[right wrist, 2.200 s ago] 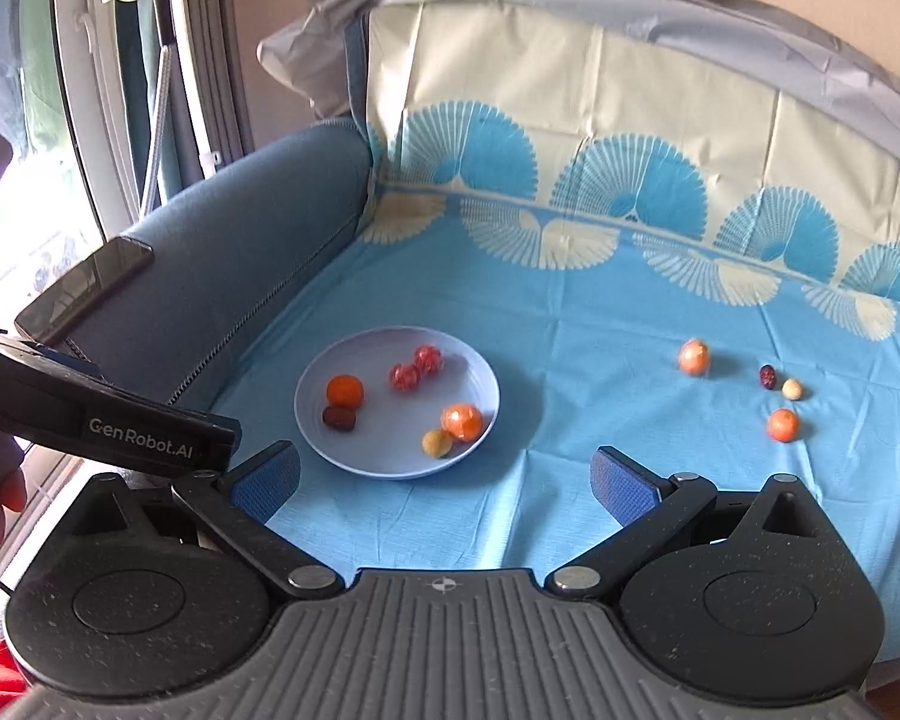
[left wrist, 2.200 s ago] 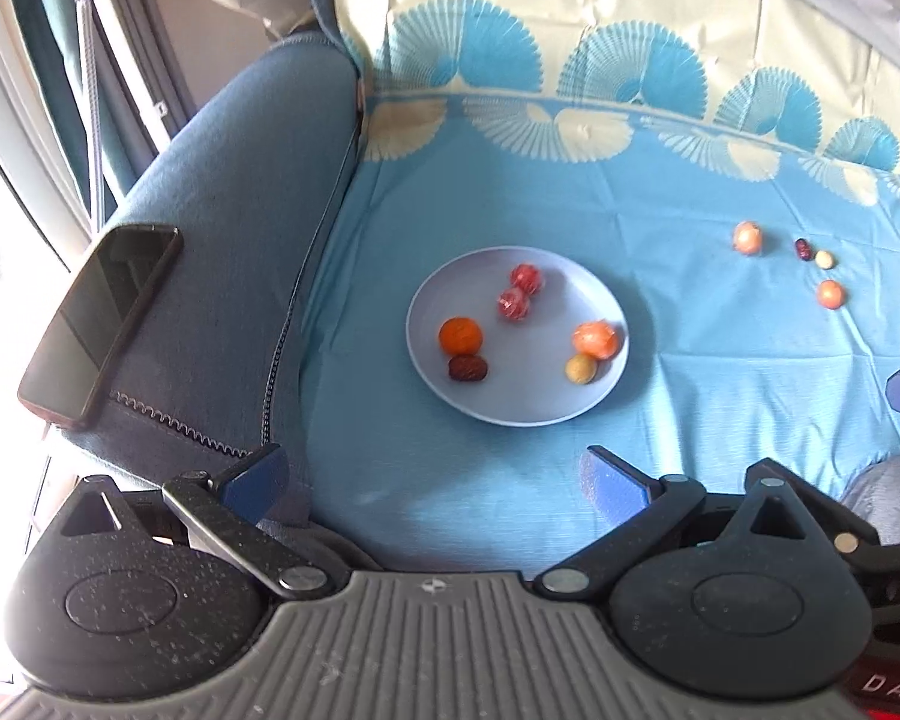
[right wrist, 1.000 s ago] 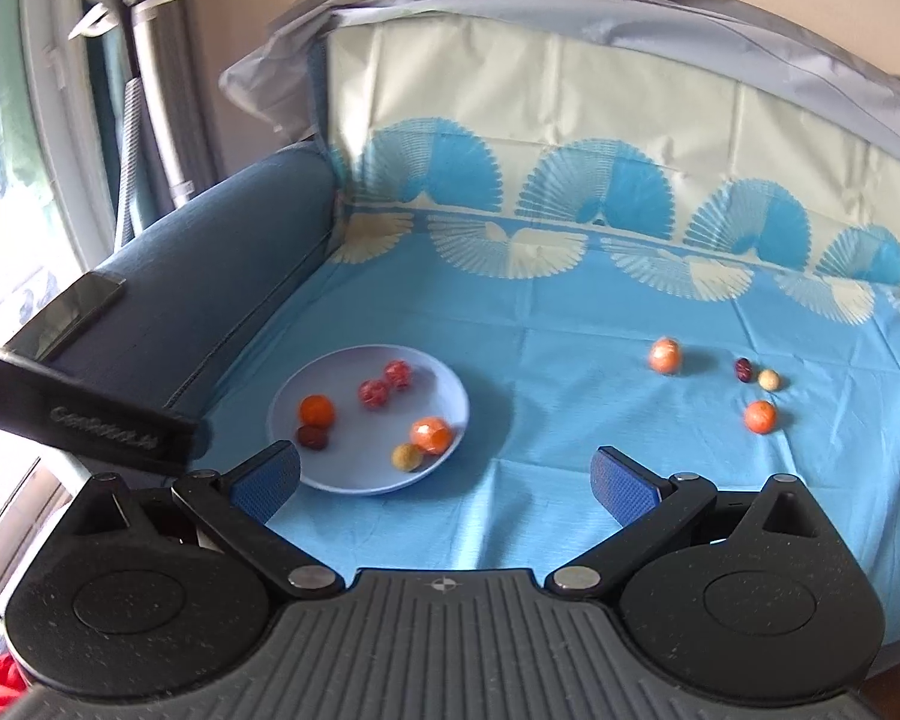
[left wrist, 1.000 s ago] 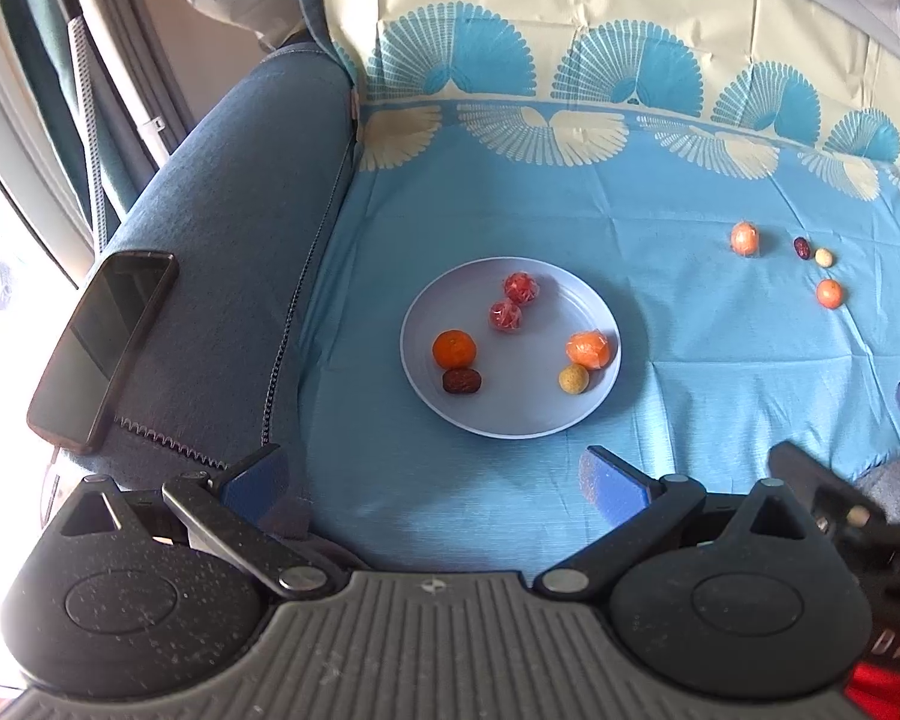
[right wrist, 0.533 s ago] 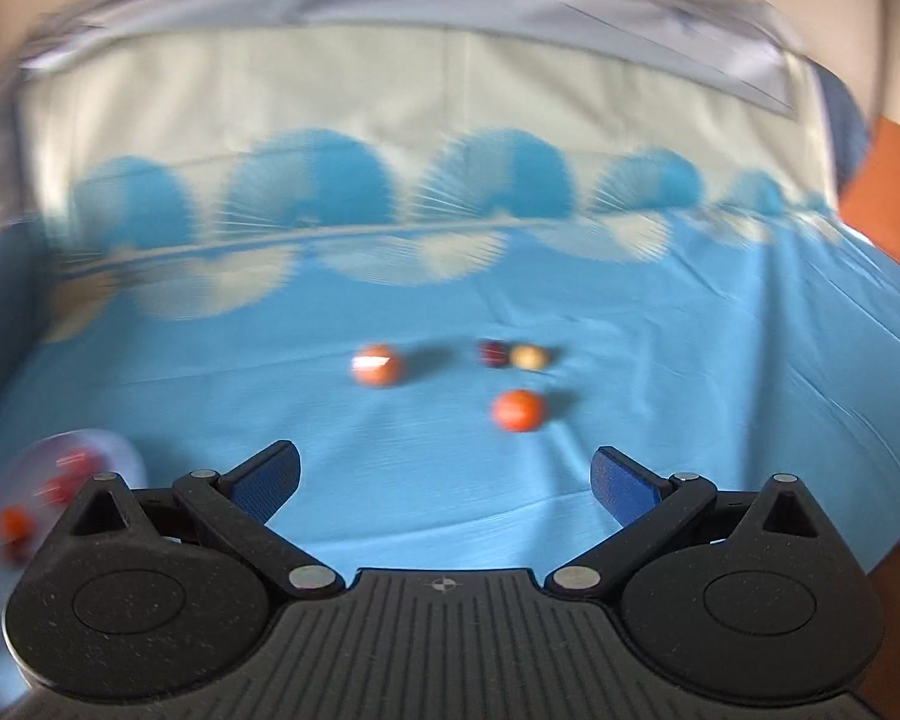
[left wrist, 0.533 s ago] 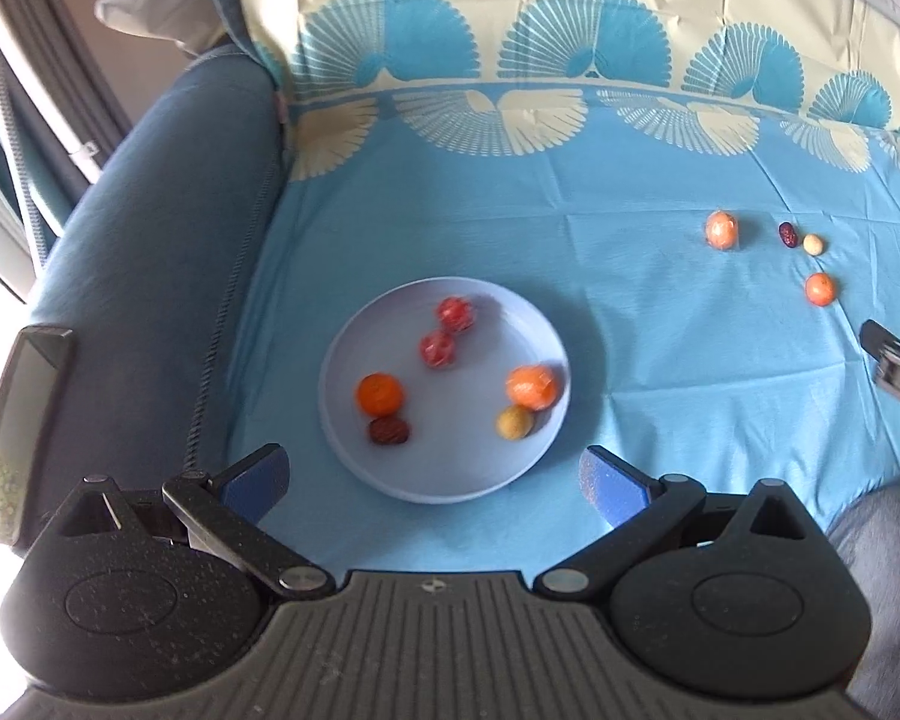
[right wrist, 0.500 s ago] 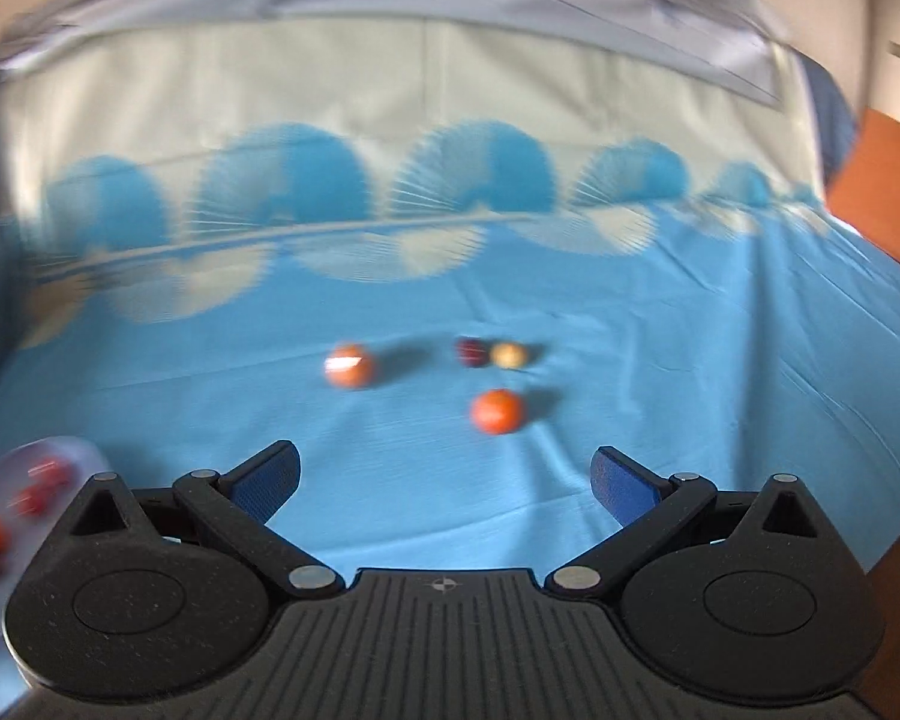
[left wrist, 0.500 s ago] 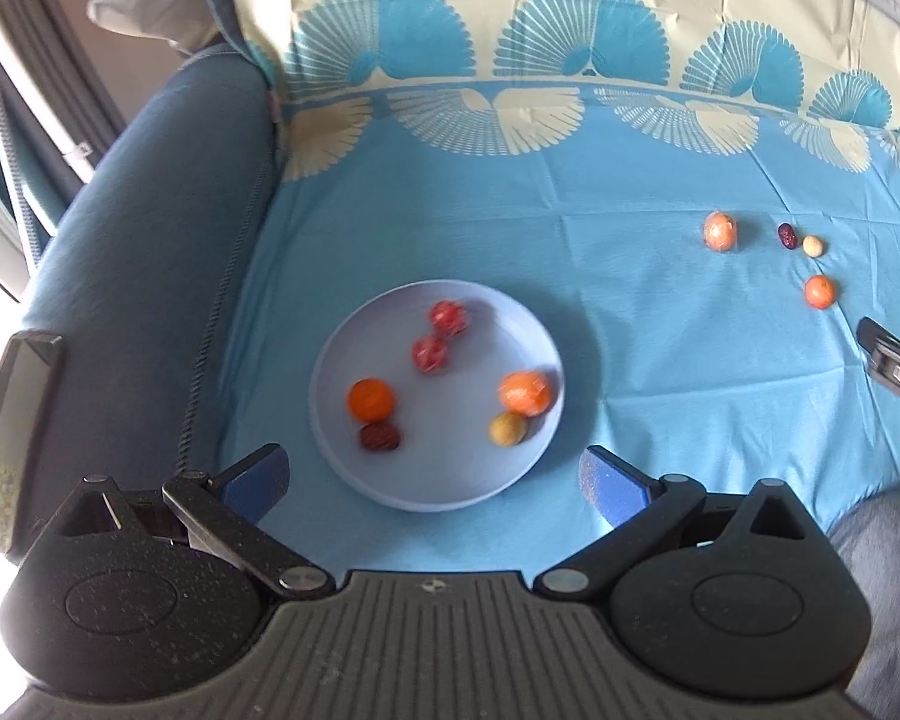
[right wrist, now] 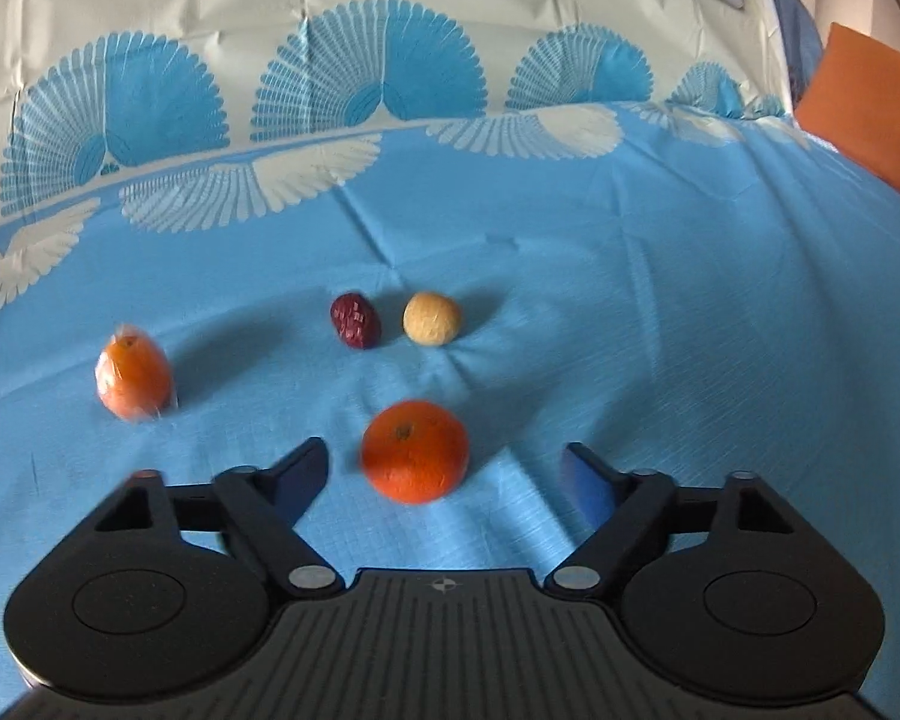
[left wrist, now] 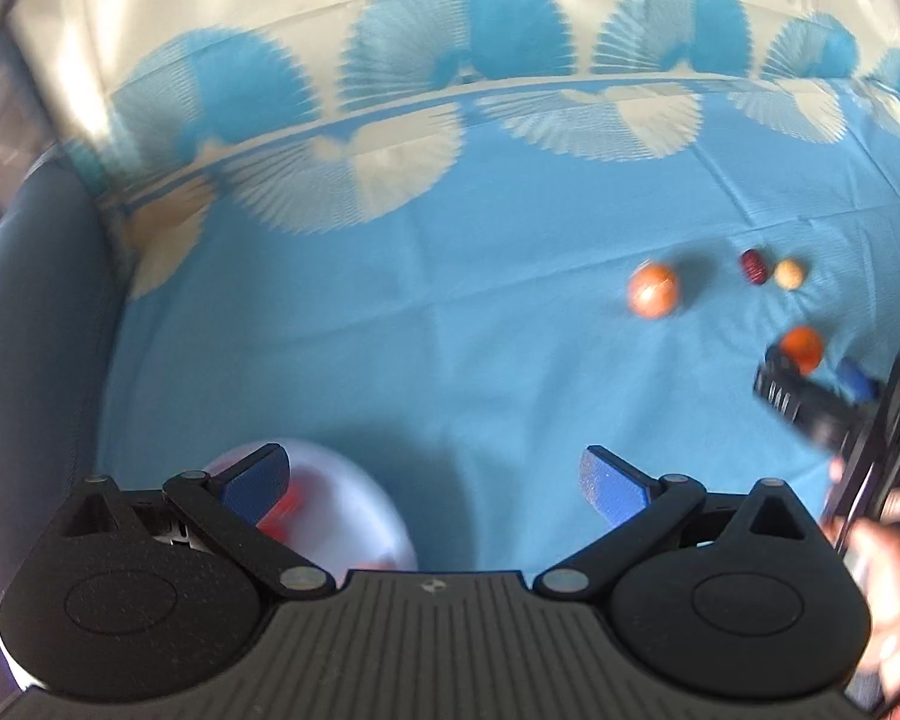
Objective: Organize fruits
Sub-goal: 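Grasp a red date with the left tool while the right tool grasps an orange, then carry the date and orange to the plate and open both tools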
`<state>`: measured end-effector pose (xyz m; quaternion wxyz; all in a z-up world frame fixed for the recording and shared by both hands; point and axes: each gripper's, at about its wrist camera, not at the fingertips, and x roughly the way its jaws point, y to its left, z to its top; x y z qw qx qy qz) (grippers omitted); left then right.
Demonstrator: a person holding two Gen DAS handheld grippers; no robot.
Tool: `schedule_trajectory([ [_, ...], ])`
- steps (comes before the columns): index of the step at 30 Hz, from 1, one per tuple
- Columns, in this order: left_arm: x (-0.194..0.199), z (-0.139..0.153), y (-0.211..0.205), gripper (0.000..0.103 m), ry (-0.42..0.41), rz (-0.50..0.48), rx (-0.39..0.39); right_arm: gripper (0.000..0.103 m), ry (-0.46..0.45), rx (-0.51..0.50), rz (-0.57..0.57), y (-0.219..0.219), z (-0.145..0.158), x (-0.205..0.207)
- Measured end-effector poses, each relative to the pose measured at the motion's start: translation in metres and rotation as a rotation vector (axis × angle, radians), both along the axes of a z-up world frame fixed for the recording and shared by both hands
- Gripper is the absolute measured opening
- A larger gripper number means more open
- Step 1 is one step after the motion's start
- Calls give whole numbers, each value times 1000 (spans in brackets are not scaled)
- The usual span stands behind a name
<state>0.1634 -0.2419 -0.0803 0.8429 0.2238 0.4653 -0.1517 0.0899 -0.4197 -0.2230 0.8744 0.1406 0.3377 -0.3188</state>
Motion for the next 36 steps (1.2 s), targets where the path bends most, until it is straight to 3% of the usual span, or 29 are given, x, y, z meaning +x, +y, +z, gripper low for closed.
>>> schedule_trajectory([
  [2, 13, -11, -31, 103, 2, -48, -17, 45, -6, -34, 18, 0, 2, -4],
  [3, 18, -17, -47, 103, 2, -80, -33, 38, 3, -59, -1, -5, 4, -7],
  [6, 32, -36, -105, 103, 16, -209, -85, 38, 29, -72, -197, -40, 3, -24],
  [9, 46, -64, -164, 103, 69, -382, -102, 38, -18, -28, -312, -65, 3, -40],
  [11, 56, -86, -195, 103, 114, -465, -84, 38, -23, -22, -325, -67, 2, -43],
  [15, 69, -123, -233, 102, 145, -525, -8, 41, -17, -29, -326, -67, 0, -39],
  [19, 72, -137, -247, 102, 149, -563, 3, 41, -16, -34, -329, -68, -2, -35],
  [20, 72, -137, -247, 98, 147, -575, -1, 41, -17, -34, -330, -68, -1, -36],
  [21, 70, -137, -247, 82, 146, -587, -7, 41, -19, -33, -331, -68, -1, -36],
  [22, 68, -136, -247, 78, 151, -602, -19, 40, -21, -32, -330, -67, -1, -38],
  [23, 65, -133, -247, 46, 133, -604, -27, 40, -22, -32, -332, -67, -1, -38],
  [24, 62, -130, -247, 23, 130, -620, -24, 39, -23, -30, -333, -67, -1, -39],
  [26, 60, -126, -247, 23, 148, -615, -25, 39, -34, -24, -343, -68, -1, -40],
  [29, 53, -111, -239, 23, 110, -591, -39, 38, -49, -34, -351, -68, 0, -43],
  [36, 23, -34, -176, 23, 64, -450, -108, 38, -104, -113, -379, -61, 11, -51],
])
